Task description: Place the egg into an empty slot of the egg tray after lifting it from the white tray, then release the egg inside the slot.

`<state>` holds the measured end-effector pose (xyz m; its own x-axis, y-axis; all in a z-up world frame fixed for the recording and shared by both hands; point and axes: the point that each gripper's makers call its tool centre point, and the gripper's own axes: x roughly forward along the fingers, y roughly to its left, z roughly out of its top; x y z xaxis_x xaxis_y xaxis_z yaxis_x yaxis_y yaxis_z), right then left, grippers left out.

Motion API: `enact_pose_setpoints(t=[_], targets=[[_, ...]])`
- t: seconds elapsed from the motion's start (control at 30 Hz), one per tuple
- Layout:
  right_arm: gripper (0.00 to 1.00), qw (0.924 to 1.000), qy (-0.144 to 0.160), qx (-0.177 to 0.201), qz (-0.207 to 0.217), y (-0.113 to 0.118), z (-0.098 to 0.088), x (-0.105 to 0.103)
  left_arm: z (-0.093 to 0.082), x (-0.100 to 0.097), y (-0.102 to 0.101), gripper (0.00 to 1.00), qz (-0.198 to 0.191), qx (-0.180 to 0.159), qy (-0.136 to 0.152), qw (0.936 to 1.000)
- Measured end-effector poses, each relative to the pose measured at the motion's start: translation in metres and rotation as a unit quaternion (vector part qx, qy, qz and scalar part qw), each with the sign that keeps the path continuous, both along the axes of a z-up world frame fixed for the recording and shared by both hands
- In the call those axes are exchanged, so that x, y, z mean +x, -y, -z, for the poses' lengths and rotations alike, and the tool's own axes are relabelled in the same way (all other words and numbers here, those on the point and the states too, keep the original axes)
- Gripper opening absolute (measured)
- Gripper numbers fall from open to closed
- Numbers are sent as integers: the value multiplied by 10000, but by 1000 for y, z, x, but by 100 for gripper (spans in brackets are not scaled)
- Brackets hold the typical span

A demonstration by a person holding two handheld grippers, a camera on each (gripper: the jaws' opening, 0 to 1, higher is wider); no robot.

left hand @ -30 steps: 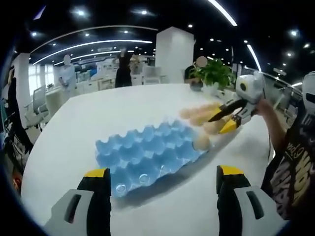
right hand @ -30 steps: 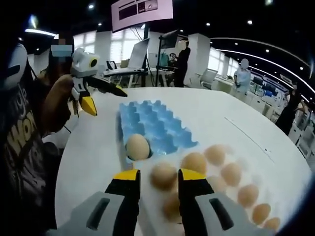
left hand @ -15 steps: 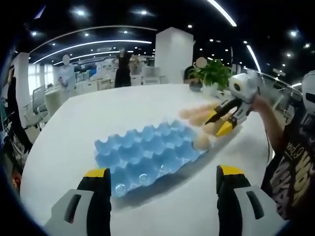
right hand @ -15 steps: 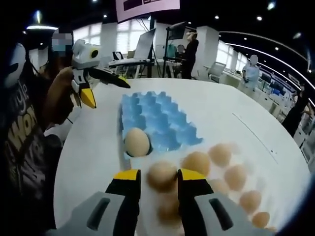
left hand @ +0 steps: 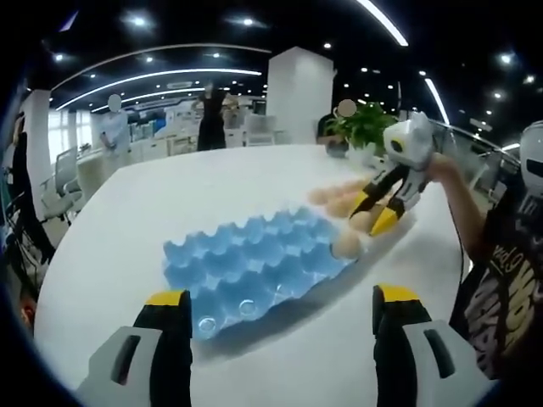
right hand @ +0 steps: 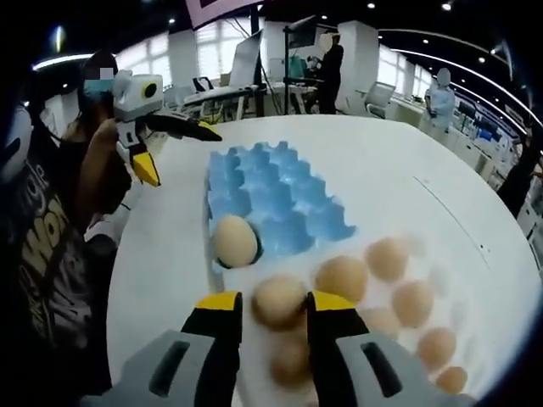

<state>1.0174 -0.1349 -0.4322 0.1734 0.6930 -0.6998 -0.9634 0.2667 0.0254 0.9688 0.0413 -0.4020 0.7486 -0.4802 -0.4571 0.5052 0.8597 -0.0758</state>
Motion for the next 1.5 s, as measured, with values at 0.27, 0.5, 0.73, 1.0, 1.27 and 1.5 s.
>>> enact_pose_setpoints(t=[0.27,0.5,0.73,1.0,1.27,1.5], targets=[[27,9996,-243,-45,-106,1,2,2,0,1,1,89,50,15,10,10000],[27,9999,-139,54,-58,2,2,-1,1,2,7,89,113,-8,13,9999],[27,9994,50,294,-186,2,1,-2,-1,2,6,89,108,32,33,9999],[27,9973,145,719,-31,2,-2,-2,0,0,2,89,25,73,7,10000],[27,9963,190,835,-44,2,-3,0,-1,-1,0,88,-8,72,4,10000],[27,9954,135,950,38,3,-5,4,-1,-2,0,88,-4,65,4,10000]])
